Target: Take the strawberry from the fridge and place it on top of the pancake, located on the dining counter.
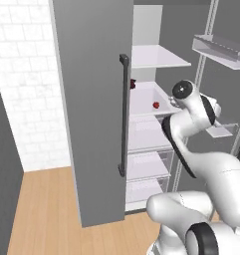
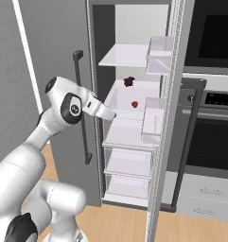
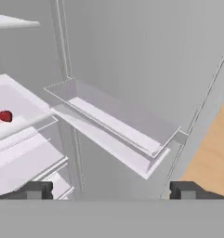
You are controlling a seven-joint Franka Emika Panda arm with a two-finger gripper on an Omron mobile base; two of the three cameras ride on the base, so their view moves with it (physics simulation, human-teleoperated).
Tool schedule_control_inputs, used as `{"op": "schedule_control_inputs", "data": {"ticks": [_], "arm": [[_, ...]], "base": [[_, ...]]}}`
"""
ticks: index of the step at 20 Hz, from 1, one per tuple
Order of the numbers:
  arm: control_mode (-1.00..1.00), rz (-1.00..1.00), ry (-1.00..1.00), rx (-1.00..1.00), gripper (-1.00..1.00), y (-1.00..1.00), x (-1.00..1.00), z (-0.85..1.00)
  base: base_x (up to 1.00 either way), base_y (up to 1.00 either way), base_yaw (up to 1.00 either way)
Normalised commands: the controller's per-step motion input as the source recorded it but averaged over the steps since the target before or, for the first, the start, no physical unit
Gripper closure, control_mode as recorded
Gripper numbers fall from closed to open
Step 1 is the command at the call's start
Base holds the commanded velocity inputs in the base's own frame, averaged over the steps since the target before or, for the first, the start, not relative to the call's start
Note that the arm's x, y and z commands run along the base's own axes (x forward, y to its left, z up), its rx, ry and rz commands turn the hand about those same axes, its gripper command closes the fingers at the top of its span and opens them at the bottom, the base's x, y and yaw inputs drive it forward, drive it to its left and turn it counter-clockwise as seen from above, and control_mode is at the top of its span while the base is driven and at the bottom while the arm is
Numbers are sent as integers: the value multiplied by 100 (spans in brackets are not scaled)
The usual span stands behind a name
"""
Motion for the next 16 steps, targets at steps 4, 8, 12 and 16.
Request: {"op": "schedule_control_inputs", "data": {"ticks": [4,8,12,16], "arm": [[-100,17,3,48,-100,100,-41,-8],[-100,9,1,53,-100,79,-62,-8],[-100,5,7,40,-100,43,-52,-2],[-100,1,16,1,-100,0,-2,5]], "base": [[0,0,0],[0,0,0],[0,0,0],[0,0,0]]}}
